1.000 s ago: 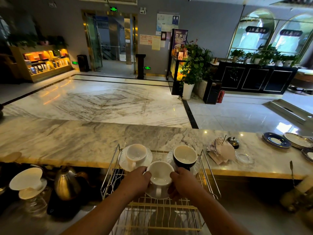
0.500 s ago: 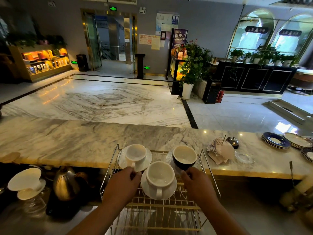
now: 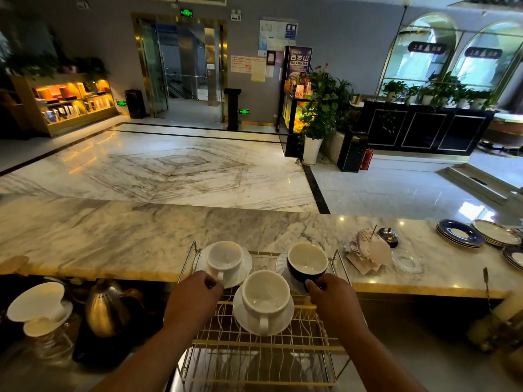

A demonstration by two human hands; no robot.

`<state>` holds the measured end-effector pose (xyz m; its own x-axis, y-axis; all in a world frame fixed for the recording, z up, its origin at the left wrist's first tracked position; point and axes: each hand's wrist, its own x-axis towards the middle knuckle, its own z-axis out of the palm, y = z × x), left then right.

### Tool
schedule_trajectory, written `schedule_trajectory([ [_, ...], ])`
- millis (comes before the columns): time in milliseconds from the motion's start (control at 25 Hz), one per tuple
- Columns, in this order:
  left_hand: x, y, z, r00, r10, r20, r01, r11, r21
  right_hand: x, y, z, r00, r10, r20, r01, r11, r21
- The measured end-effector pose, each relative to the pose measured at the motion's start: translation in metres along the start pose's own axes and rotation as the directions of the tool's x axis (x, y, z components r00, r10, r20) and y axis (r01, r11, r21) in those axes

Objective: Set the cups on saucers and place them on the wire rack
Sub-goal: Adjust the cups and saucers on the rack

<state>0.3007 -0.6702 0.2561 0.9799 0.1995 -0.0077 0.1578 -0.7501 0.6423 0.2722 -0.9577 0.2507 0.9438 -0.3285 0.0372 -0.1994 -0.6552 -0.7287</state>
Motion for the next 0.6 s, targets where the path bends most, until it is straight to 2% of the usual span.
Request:
schedule_trajectory([
  [80, -0.002, 0.001, -0.002, 1.0, -0.003, -0.017, 0.003, 1.0, -0.006, -0.002, -0.001, -0.001, 1.0, 0.011, -0.001, -0.011, 1.0, -0.002],
  [240, -0.016, 0.002, 0.005, 0.998, 0.07, 0.0, -0.07, 0.991, -0.115, -0.018, -0.011, -0.005, 0.988, -0.037, -0.148, 0.034, 0.999, -0.019],
  [320, -0.025, 0.006, 0.014, 0.992, 0.11, 0.068, -0.095, 0.977, -0.192, -0.028, -0.018, 0.002, 0.995, -0.073, -0.073, 0.076, 0.996, 0.041],
  [440, -0.033, 0.01, 0.024, 0.975, 0.12, 0.187, -0.067, 0.961, -0.268, -0.039, -0.032, 0.015, 0.991, -0.011, 0.13, -0.012, 0.985, 0.174],
  [600, -0.036, 0.013, 0.024, 0.966, 0.11, 0.233, -0.047, 0.965, -0.259, -0.038, -0.038, 0.019, 0.979, -0.006, 0.202, -0.031, 0.984, 0.178],
])
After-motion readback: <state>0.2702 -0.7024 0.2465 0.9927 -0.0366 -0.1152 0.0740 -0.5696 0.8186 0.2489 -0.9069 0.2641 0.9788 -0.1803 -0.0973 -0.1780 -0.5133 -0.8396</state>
